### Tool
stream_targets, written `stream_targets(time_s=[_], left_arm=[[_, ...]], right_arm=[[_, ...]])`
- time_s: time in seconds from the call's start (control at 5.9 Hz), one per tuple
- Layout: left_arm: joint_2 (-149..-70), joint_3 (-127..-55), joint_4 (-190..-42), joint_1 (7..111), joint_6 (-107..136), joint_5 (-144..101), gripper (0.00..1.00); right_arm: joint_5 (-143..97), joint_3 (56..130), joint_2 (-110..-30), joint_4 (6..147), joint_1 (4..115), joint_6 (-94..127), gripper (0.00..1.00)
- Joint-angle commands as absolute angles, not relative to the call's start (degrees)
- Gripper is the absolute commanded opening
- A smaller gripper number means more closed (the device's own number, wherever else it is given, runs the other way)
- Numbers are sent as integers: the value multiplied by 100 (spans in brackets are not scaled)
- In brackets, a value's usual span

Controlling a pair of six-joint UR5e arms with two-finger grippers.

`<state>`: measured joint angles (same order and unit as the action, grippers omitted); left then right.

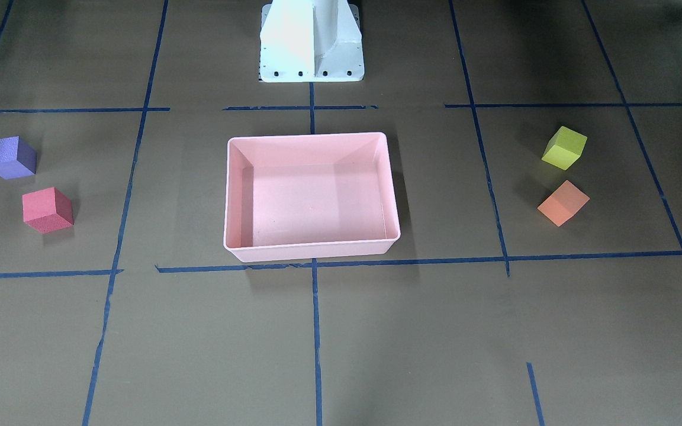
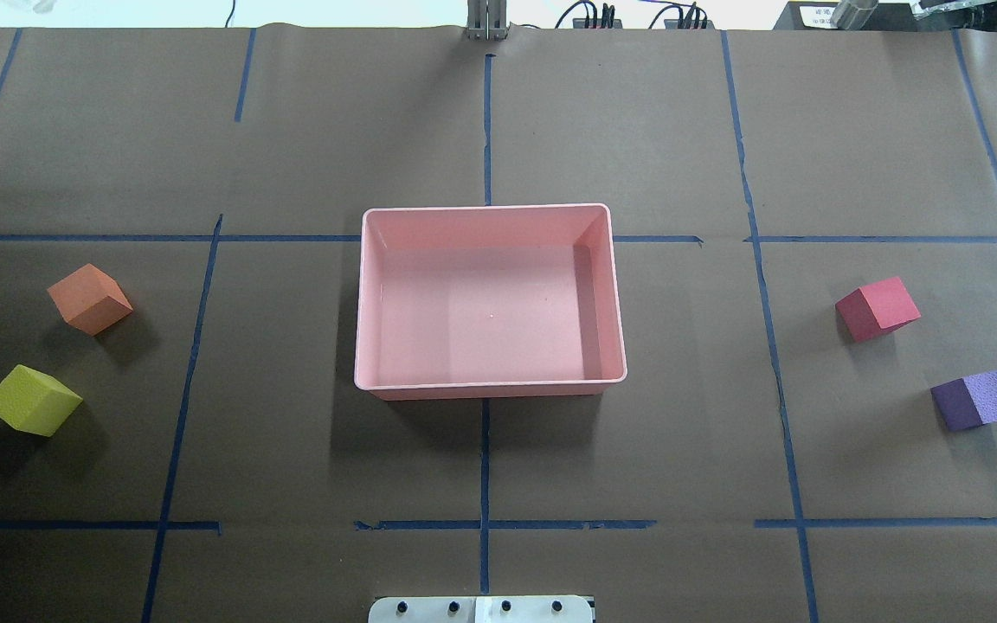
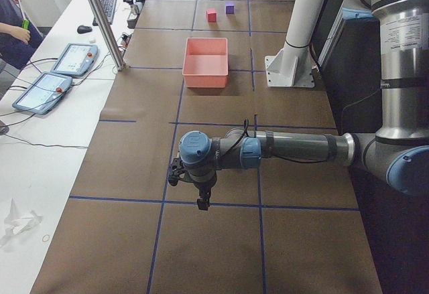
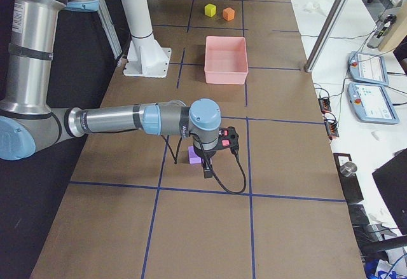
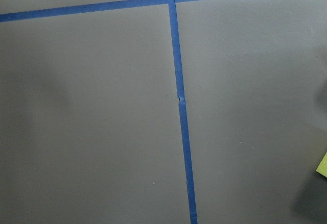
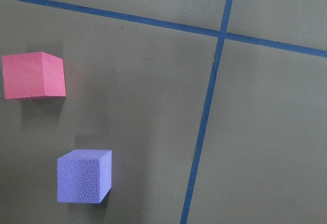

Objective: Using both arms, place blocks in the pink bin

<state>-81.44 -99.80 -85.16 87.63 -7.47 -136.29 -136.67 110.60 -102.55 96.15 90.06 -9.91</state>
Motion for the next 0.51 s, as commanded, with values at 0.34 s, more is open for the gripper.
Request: stream_targets(time_s=[0.34], left_arm=[[-8147, -10002, -8517, 8754, -756, -13641, 100]], right_arm=[[-13405, 10952, -9436, 8757, 7601, 654, 100]])
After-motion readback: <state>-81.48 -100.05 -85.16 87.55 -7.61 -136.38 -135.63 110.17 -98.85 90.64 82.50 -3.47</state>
